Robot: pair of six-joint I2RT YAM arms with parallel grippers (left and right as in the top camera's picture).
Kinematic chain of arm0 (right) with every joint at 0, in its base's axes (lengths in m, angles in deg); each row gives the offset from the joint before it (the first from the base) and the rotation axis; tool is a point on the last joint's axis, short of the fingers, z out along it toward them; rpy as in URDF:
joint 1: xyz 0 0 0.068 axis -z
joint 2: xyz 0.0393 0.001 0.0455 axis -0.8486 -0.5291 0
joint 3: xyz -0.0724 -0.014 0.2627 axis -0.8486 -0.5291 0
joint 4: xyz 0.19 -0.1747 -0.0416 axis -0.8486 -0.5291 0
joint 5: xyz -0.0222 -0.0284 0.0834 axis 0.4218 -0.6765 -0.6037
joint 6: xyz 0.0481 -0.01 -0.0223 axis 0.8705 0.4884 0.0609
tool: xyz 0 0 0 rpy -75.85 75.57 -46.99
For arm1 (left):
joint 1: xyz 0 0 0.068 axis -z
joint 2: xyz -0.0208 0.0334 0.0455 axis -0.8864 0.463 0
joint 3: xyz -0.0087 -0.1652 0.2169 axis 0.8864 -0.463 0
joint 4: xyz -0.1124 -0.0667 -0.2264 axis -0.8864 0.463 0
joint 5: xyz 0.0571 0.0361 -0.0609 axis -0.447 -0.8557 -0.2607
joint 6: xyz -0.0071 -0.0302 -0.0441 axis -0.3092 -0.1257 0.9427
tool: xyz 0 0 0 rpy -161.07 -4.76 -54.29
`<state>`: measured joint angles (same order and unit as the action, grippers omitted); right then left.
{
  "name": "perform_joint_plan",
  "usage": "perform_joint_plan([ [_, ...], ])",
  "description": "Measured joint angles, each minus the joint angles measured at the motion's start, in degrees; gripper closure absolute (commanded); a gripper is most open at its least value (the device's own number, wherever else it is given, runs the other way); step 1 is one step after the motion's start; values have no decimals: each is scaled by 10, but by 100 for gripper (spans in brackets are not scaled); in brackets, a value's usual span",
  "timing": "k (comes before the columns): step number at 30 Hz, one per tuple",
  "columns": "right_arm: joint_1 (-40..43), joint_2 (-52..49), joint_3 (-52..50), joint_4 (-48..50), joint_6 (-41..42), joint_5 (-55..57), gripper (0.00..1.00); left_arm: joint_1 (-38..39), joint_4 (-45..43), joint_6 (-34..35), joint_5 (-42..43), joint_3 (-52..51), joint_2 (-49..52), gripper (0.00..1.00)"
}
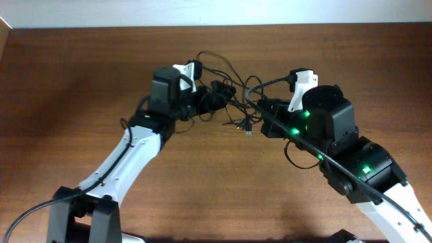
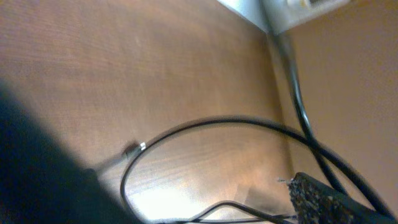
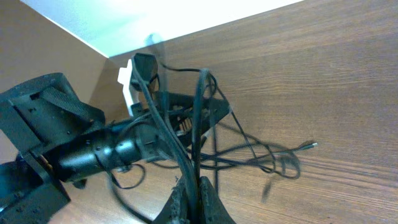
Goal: Untangle cables
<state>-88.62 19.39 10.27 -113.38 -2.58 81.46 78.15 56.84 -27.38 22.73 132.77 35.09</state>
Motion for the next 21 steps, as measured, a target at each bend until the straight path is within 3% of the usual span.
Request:
perform_joint_plan([
  [2,-4,-2,0,-2,0,11,96,-36,76,-24,43,2,0,23],
  [4,-13,-5,1,-23,-9,25,96,-66,125,-39,54,4,-1,30],
  [6,-13,-3,19,-83,-15,77,96,-125,170,-41,42,3,-4,30],
  [9,-2,22,86,-156,-20,216,96,-293,187,-23,-8,2,11,30],
  [11,-1,32,113,-177,-22,282,96,-328,188,-19,-12,2,10,30],
  [17,1,27,126,-201,-22,382,96,-336,189,-20,24,2,10,31],
  [21,24,-13,126,-277,-18,451,95,-320,188,-65,57,2,10,29],
])
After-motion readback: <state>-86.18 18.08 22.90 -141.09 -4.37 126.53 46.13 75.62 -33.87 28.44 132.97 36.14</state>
